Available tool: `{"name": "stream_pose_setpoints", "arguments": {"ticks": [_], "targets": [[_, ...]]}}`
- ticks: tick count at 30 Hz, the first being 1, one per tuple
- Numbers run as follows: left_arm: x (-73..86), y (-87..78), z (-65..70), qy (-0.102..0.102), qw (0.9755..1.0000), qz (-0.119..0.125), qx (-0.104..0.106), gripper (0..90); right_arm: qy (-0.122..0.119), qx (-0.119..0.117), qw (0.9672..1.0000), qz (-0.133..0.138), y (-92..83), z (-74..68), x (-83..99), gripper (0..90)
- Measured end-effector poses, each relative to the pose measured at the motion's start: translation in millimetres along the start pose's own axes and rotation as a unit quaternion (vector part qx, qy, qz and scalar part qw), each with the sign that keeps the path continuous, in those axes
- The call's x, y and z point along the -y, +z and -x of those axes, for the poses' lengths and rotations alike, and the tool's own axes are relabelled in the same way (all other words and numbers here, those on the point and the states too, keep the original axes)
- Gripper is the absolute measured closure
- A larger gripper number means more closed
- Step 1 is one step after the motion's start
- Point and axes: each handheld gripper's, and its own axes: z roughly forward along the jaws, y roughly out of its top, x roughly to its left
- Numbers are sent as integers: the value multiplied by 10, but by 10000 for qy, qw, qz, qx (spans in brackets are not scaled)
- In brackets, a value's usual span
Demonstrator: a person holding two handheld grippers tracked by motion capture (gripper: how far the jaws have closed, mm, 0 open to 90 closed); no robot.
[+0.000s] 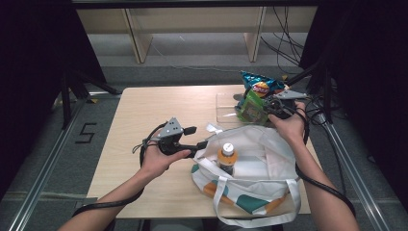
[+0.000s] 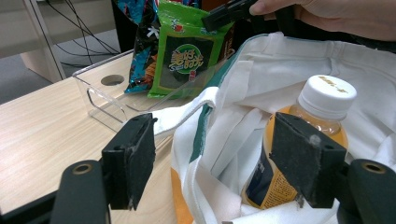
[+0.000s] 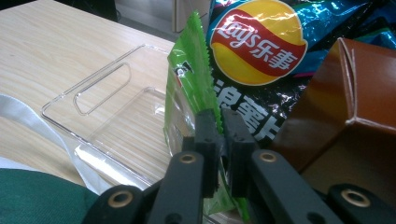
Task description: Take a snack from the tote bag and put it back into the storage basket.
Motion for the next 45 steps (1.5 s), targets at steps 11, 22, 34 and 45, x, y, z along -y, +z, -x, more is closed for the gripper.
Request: {"name": "stream_pose_setpoints", "arguments": {"ticks": [11, 22, 34, 45], "targets": [[1, 1, 0, 0, 10000, -3, -3, 301, 114, -2, 9999, 70, -20, -29, 15, 746], [4, 13, 4, -7, 10000, 19, 27, 300, -32, 41, 9996, 290, -90, -24, -58, 673], [2, 16, 8, -7, 10000, 4, 18, 301, -62, 1, 9989, 458, -259, -87, -111, 659], [-2, 10, 9, 0, 10000, 16, 19, 301, -95, -46, 9987, 501, -374, -108, -96, 653]]}}
